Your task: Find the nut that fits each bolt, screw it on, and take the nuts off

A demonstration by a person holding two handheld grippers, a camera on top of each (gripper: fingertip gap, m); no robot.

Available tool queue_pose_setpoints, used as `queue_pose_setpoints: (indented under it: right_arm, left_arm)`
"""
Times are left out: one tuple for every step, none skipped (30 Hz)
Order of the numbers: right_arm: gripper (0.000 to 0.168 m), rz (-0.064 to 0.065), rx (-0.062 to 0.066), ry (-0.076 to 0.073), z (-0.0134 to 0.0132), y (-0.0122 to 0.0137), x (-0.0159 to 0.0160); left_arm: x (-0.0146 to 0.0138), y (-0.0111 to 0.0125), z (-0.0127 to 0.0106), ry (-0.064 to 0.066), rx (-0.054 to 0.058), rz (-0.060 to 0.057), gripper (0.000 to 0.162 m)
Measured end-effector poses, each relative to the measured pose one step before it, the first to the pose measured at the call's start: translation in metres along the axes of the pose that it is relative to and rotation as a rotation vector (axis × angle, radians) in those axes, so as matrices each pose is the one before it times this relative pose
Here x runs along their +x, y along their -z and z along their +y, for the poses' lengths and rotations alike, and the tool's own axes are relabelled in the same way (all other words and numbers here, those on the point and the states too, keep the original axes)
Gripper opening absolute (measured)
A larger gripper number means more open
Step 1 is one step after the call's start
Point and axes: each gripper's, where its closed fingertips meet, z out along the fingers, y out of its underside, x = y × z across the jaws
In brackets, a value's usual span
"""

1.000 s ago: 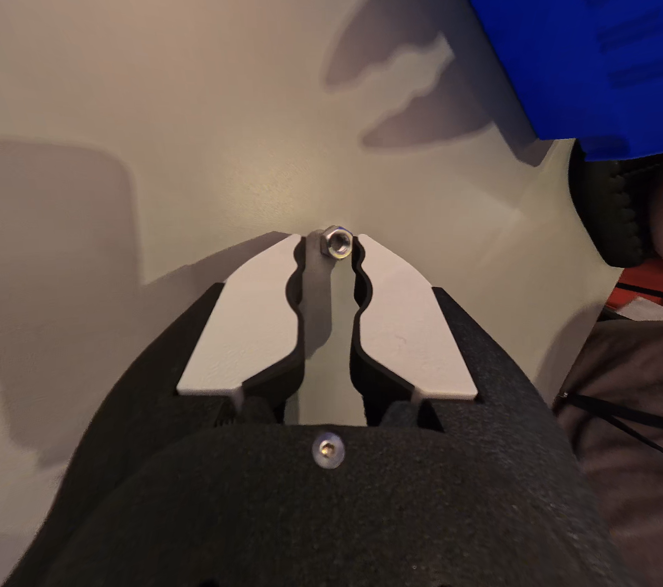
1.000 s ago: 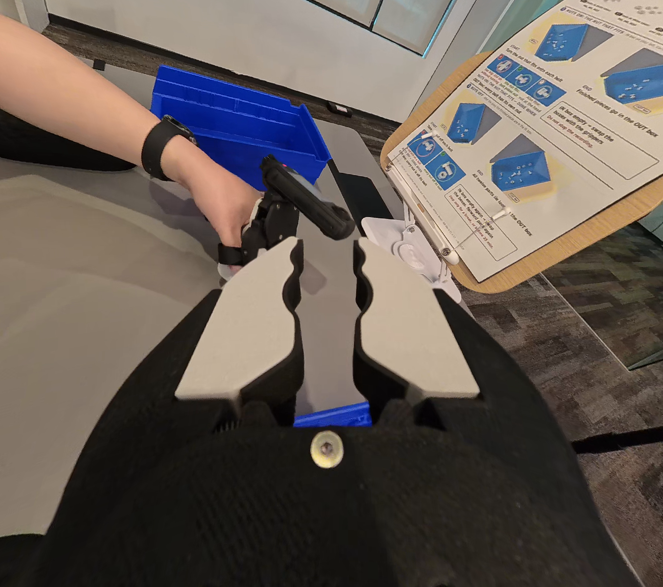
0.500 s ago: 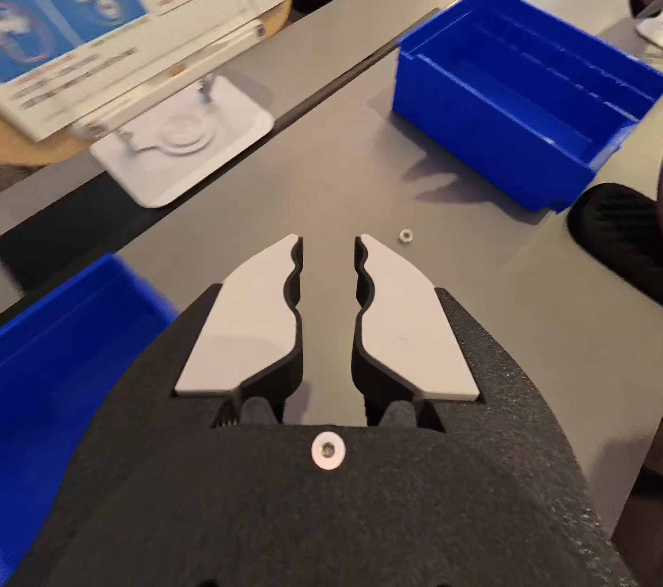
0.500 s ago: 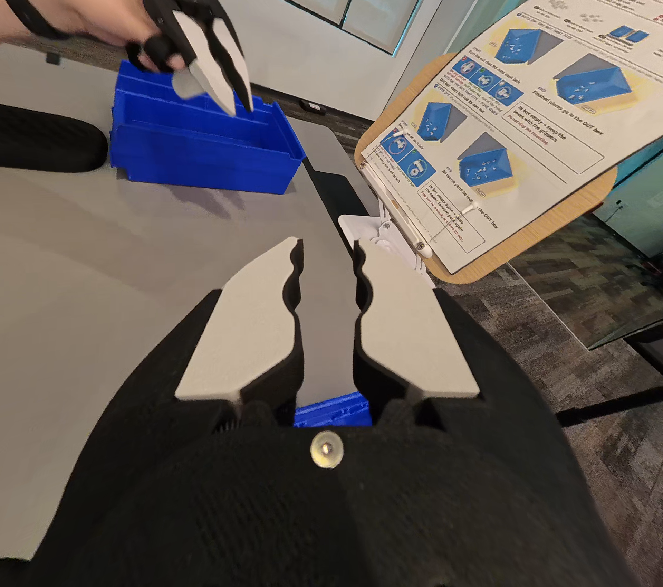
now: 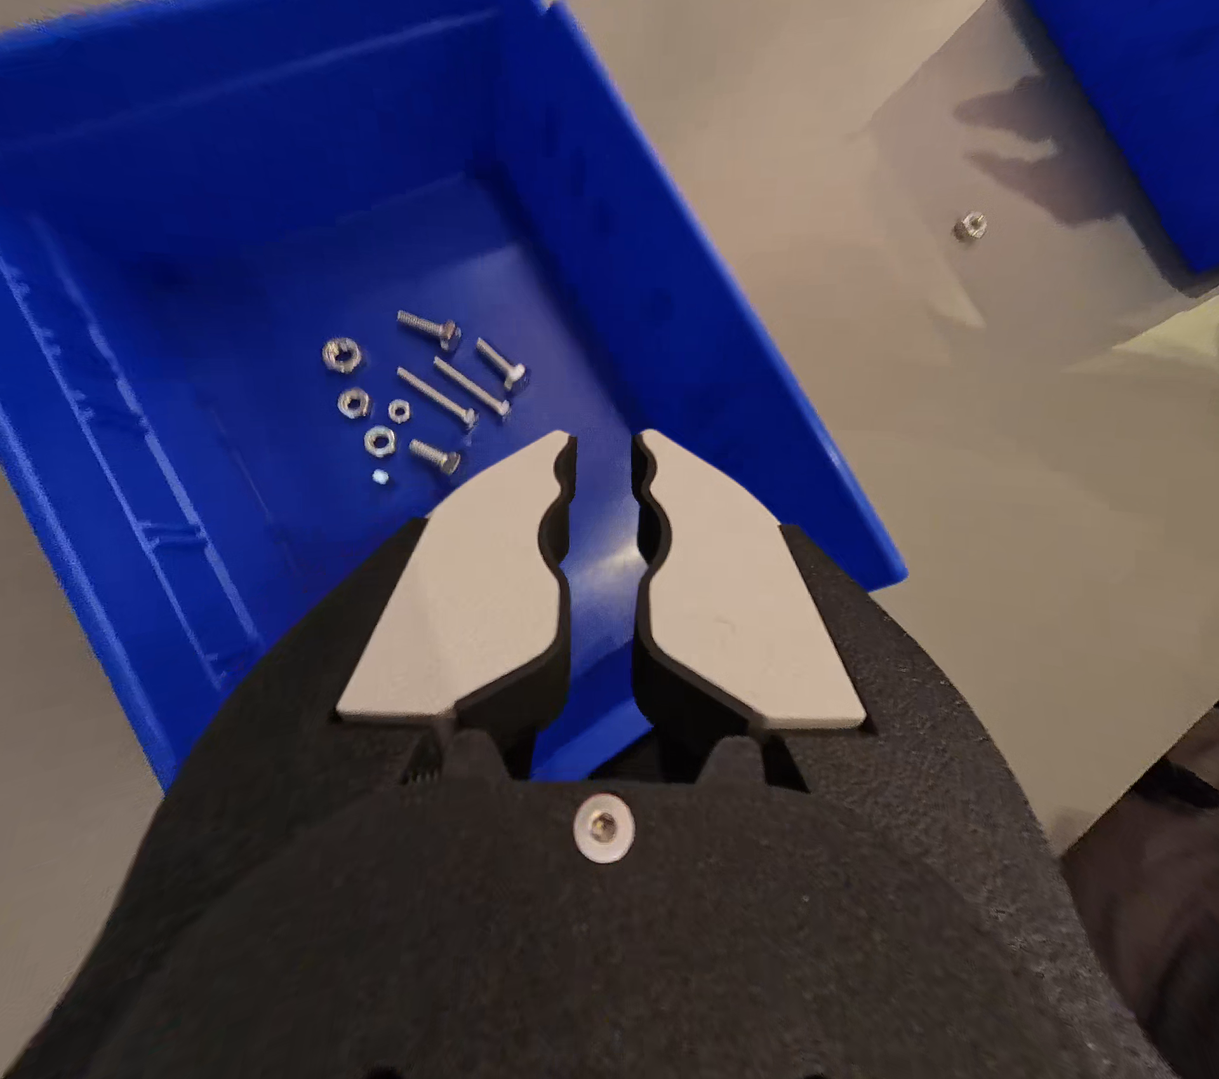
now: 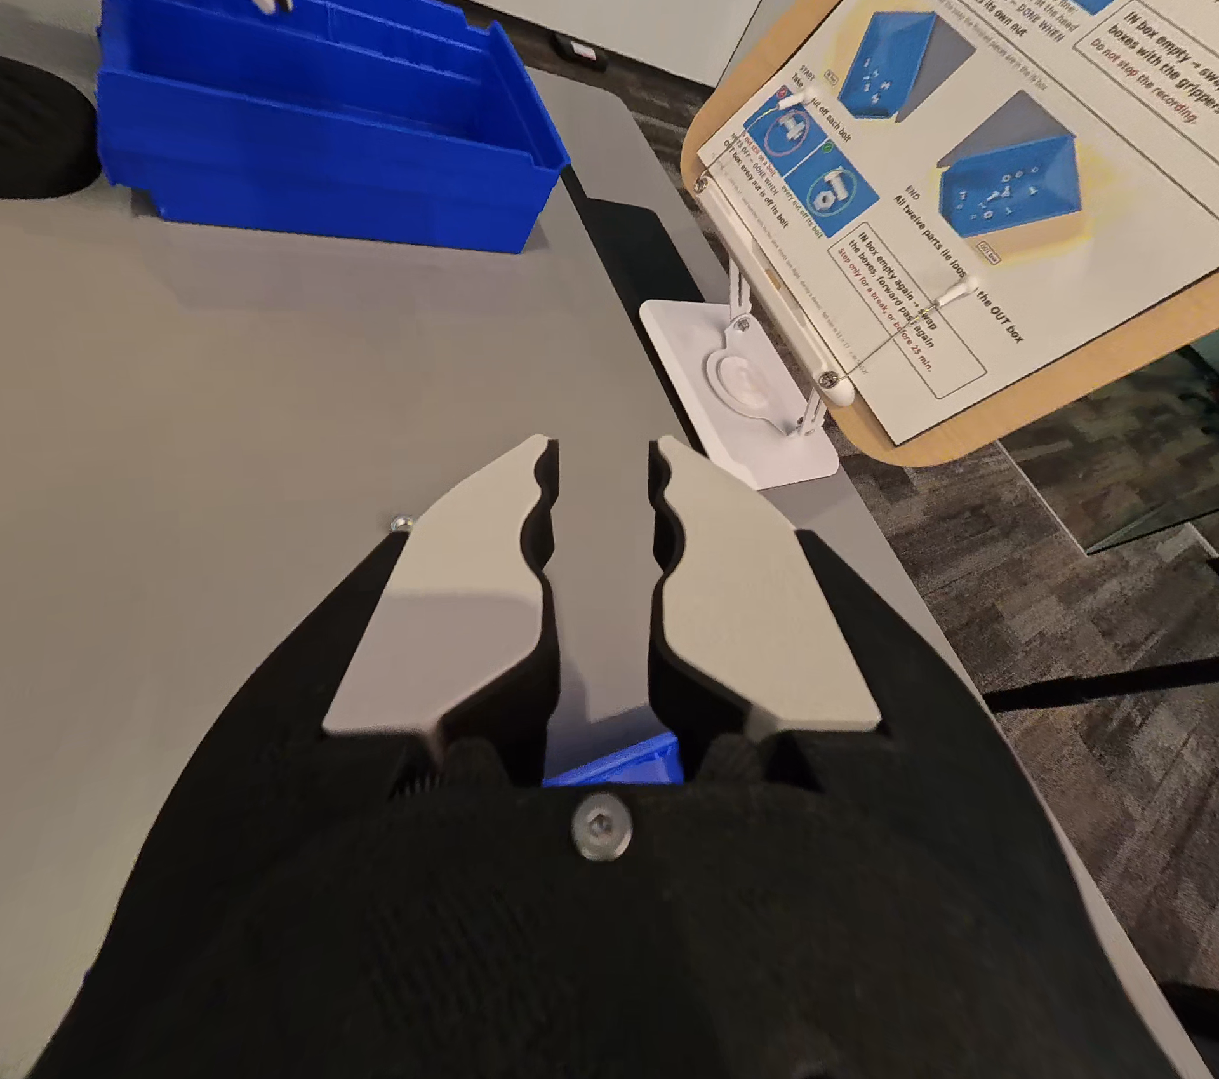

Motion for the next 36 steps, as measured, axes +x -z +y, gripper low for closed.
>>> queue_pose_setpoints:
  right_arm:
    - [0.026, 0.0022, 0.0053, -0.0057, -0.00017, -0.00052, 0.00037]
    - [0.026, 0.0045, -0.0002, -0.004, 0.00059, -0.00005, 0.00083]
    - [0.026, 0.0046, -0.0034, -0.0018, 0.00132, 0.00015, 0.00091]
    - [0.026, 0.0027, -0.0055, -0.0009, 0.00167, 0.00026, 0.0007]
    - [0.026, 0.0027, -0.0064, -0.001, 0.00192, -0.00005, 0.0008]
    - [0.026, 0.0034, -0.0048, -0.0014, 0.00172, 0.00002, 0.00097]
    - [0.026, 0.0011, -0.0025, -0.0028, 0.00139, -0.00028, 0.00061]
    - [0.026, -0.002, -0.0023, -0.004, 0.00128, -0.00051, 0.00014]
    - [0.026, -0.0023, -0.0039, -0.0028, 0.00135, -0.0007, -0.00006]
    - [0.026, -0.0011, -0.0061, 0.0008, 0.0015, -0.00086, -0.00016]
    - [0.026, -0.0006, -0.008, 0.0036, 0.00155, -0.00094, -0.00032]
    - [0.026, -0.0008, -0.0095, 0.0053, 0.00147, -0.00117, -0.00049]
    - [0.026, -0.0006, -0.0107, 0.007, 0.00143, -0.00127, -0.00052]
    - [0.026, -0.0007, -0.01, 0.0077, 0.00113, -0.00127, -0.00065]
    - [0.026, -0.002, -0.0069, 0.007, 0.00064, -0.0012, -0.00081]
    - [0.026, -0.0039, -0.0033, 0.0047, 0.00003, -0.00131, -0.0011]
    - [0.026, -0.0059, -0.0011, 0.0024, -0.00025, -0.00144, -0.00128]
    - [0.026, -0.0073, -0.0021, 0.0028, -0.00001, -0.00153, -0.00153]
    - [0.026, -0.0051, -0.0052, 0.0047, 0.00028, -0.00147, -0.00116]
    - [0.026, -0.0018, -0.0081, 0.0058, 0.00082, -0.00123, -0.00078]
    - [0.026, -0.0019, -0.0081, 0.0065, 0.00069, -0.00109, -0.00086]
    - [0.026, -0.003, -0.0051, 0.0066, 0.00029, -0.00065, -0.00098]
    - [0.026, -0.0017, -0.0019, 0.0056, -0.00024, -0.00035, -0.00068]
    - [0.026, -0.0002, 0.0003, 0.0032, -0.00045, 0.00003, -0.00014]
    - [0.026, -0.0008, 0.0025, 0.0008, -0.00057, 0.0003, -0.00007]
    - [0.026, -0.0014, 0.004, -0.0005, -0.00079, 0.00046, 0.00014]
    - [0.026, -0.0005, 0.0034, -0.0008, -0.00049, 0.00056, 0.00033]
    - [0.026, 0.0014, 0.0019, -0.0004, -0.00015, 0.00058, 0.00051]
    - [0.026, 0.0015, 0.0008, -0.0002, 0.00015, 0.00064, 0.00062]
    - [0.026, 0.001, 0.0001, -0.0002, 0.00017, 0.00054, 0.00037]
    - [0.026, 0.0012, 0.0, 0.0001, 0.00011, 0.00059, 0.00046]
    - [0.026, 0.0016, 0.0008, 0.0004, 0.00005, 0.00058, 0.00033]
    - [0.026, 0.0014, 0.0015, 0.0003, -0.00018, 0.0005, 0.0003]
    - [0.026, 0.0006, 0.0015, -0.0002, -0.00032, 0.00047, 0.00018]
    - [0.026, 0.0005, 0.0017, -0.0004, -0.00019, 0.00037, 0.00007]
    - [0.026, 0.0004, 0.0014, -0.0002, -0.00013, 0.00034, 0.00016]
  left_arm:
    - [-0.00316, -0.00396, 0.00761, 0.0238, -0.0316, 0.005, 0.015]
    - [-0.00347, -0.00558, 0.00794, 0.0283, -0.034, 0.004, 0.016]
    - [-0.00416, -0.00662, 0.00708, 0.0255, -0.0321, 0.001, 0.015]
    - [-0.0063, -0.00718, 0.00569, 0.0235, -0.0228, -0.0123, 0.014]
    - [-0.00911, -0.00735, 0.00447, 0.0325, -0.0175, -0.0298, 0.017]
    - [-0.00667, -0.00722, 0.00237, 0.0354, -0.0075, -0.016, 0.018]
    - [-0.00126, -0.00675, 0.00074, 0.029, 0.0009, 0.0197, 0.017]
    - [-0.00097, -0.00592, 0.0001, 0.0368, -0.002, 0.0249, 0.016]
    - [-0.00158, -0.00543, 0.00007, 0.0392, -0.0074, 0.0221, 0.016]
    - [-0.00049, -0.00483, 0.00034, 0.0357, -0.0142, 0.0276, 0.016]
    - [-0.00212, -0.00408, 0.00052, 0.0281, -0.0227, 0.0134, 0.016]
    - [-0.00565, -0.00334, 0.00063, 0.0158, -0.0242, -0.0177, 0.015]
    - [-0.00522, -0.00317, 0.00039, 0.0111, -0.0193, -0.0242, 0.016]
    - [-0.00254, -0.00309, 0.00039, 0.011, -0.0175, -0.0129, 0.016]
    - [-0.00092, -0.00298, 0.00108, 0.0042, -0.0231, -0.0097, 0.016]
    - [-0.0014, -0.00275, 0.00096, -0.0013, -0.0215, -0.0176, 0.016]
    - [-0.00111, -0.00251, 0.0011, -0.0015, -0.0204, -0.02, 0.017]
    - [0.00004, -0.00212, 0.00115, -0.0099, -0.0206, -0.0178, 0.017]
    - [-0.00051, -0.00119, 0.0004, -0.0165, -0.0157, -0.0245, 0.018]
    - [-0.00092, -0.00042, -0.00017, -0.0148, -0.0113, -0.0273, 0.019]
    - [-0.00024, -0.00031, 0.00022, -0.0121, -0.013, -0.0195, 0.02]
    - [0.00108, -0.00044, 0.00082, -0.0105, -0.0162, -0.0087, 0.02]
    - [0.00191, -0.00063, 0.00115, -0.005, -0.0157, -0.0014, 0.02]
    - [0.00243, -0.00088, 0.0013, -0.0007, -0.0152, 0.0045, 0.02]
    - [0.00212, -0.00021, 0.00045, -0.0009, -0.0093, 0.0041, 0.02]
    - [0.00195, -0.0005, 0.00144, -0.0031, -0.0167, 0.0042, 0.019]
    - [0.00136, -0.00016, 0.00098, -0.0051, -0.0127, 0.0002, 0.019]
    - [0.00153, -0.00048, 0.00175, -0.0076, -0.0158, 0.0028, 0.017]
    - [0.00191, -0.00052, 0.00149, -0.0092, -0.0121, 0.0059, 0.014]
    - [0.00136, -0.00032, 0.00051, -0.0072, -0.0035, 0.0026, 0.014]
    - [0.00031, -0.00008, 0.00005, -0.0069, 0.0012, -0.0047, 0.014]
    - [0.00035, 0.00007, -0.00008, -0.0091, 0.0018, -0.0035, 0.014]
    - [0.00047, 0.0003, -0.00027, -0.0145, 0.005, -0.0034, 0.014]
    - [0.00037, 0.00108, -0.00138, -0.0163, 0.0146, -0.005, 0.013]
    - [0.0009, 0.0021, -0.00252, -0.0208, 0.0255, -0.002, 0.012]
    - [0.00174, 0.00295, -0.00319, -0.0248, 0.0337, 0.0024, 0.011]
